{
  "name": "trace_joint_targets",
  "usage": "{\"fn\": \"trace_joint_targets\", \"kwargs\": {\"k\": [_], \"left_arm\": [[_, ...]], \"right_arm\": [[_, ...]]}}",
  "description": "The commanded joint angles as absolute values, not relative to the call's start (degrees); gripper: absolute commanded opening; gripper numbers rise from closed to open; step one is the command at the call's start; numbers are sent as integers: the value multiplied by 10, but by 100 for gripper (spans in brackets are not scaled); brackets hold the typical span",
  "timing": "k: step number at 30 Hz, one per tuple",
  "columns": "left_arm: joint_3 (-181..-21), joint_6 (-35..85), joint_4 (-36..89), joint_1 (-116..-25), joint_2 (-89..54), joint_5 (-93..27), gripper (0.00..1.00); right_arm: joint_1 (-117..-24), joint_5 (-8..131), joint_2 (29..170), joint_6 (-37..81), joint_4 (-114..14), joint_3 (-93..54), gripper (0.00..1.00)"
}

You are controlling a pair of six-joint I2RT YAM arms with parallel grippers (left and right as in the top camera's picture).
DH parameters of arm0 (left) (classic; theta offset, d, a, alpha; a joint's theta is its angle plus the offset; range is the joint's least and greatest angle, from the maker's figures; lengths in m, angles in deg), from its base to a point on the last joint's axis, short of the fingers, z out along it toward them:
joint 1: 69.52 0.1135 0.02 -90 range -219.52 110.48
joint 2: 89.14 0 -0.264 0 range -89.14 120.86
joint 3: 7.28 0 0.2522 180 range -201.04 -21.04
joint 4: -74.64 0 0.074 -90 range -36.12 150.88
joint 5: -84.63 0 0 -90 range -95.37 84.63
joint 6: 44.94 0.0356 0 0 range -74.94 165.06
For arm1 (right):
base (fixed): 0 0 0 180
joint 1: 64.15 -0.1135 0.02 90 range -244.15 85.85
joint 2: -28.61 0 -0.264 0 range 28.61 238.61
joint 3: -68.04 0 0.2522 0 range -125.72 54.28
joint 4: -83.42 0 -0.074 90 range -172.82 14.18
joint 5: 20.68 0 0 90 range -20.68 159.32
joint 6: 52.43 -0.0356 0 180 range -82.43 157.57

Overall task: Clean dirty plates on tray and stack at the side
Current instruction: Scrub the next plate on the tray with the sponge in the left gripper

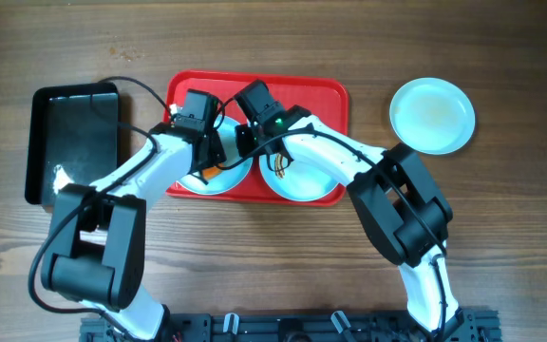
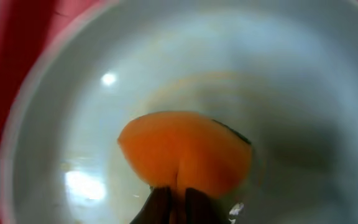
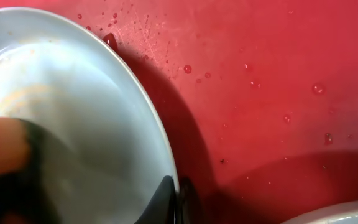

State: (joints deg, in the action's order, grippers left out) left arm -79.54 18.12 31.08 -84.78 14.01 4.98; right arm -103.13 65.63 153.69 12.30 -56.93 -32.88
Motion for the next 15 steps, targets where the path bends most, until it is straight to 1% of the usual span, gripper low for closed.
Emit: {"fn": "trace_joint_targets", "kwargs": {"k": [1,3,7,10,12,14,15], "left_arm": [[-765,176,276,-839,182,309,4],[-767,176,277,-839,181,386,4],[-784,177,271,-839,180,446,4],[-818,175,244,-840,175,434,4],[-843,133,220,-845,159,420,4],[-859,113,214,-848,136,372,4],[-864,113,218,-849,121,322,4]], "right_arm": [[-1024,721,1551,119,-551,-324,4],[-1024,721,1551,119,-551,-324,4],[-1024,721,1551,119,-550,-324,4],[-1024,721,1551,119,-550,-324,5],[-1024,719,1551,118,-550,-324,4],[-1024,719,1551,114,-550,-324,4],[-1024,719,1551,114,-550,-324,4]]}}
